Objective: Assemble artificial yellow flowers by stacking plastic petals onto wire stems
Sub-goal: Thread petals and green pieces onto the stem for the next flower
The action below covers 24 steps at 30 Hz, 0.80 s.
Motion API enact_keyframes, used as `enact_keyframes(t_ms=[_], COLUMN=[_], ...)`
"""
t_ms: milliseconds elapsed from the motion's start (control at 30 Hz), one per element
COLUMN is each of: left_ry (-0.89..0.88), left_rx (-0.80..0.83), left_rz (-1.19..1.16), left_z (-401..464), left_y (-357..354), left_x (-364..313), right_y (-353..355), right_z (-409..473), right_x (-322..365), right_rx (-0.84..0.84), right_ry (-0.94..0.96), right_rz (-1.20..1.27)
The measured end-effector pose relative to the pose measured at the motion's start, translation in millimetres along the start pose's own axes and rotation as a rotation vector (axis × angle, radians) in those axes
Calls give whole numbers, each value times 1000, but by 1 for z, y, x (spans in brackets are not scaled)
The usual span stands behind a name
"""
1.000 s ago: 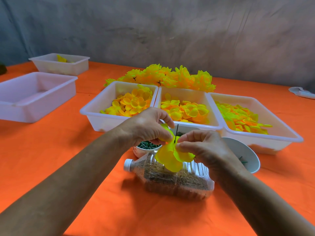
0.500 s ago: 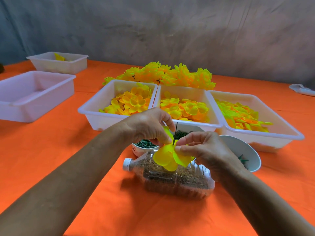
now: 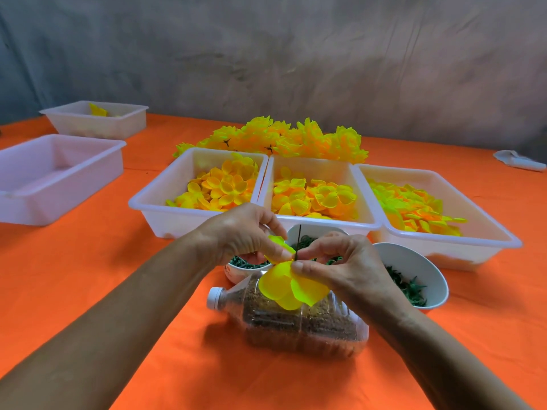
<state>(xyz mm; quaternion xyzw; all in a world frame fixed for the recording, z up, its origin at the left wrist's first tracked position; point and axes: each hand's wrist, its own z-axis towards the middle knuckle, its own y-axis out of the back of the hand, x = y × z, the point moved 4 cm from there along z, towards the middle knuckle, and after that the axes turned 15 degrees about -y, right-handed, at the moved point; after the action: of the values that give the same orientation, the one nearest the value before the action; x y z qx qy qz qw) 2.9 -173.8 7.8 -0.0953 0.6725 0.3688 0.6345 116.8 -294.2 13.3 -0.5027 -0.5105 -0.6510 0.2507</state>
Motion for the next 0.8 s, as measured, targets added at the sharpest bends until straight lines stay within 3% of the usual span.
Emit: enact_keyframes(t_ms=[233,367,467,633,800], left_ry=[76,46,-51,-394,-424], left_rx=[0,-63,-120,-281,-182], left_rz=[-151,-85,41,290,156], left_z=[-2,-4,-11,-33,-42], left_y=[-3,1,3,4,-18], left_x=[11,10,-1,-29,-23], right_y=[-1,0,0,0,1], right_z=[4,5,4,4,1], right_x=[-6,-6,-5,-5,-3], right_rx=[37,24,18,19,9], right_ry=[34,37,18,16,32], right_rz=[36,16,-16,-36,-46])
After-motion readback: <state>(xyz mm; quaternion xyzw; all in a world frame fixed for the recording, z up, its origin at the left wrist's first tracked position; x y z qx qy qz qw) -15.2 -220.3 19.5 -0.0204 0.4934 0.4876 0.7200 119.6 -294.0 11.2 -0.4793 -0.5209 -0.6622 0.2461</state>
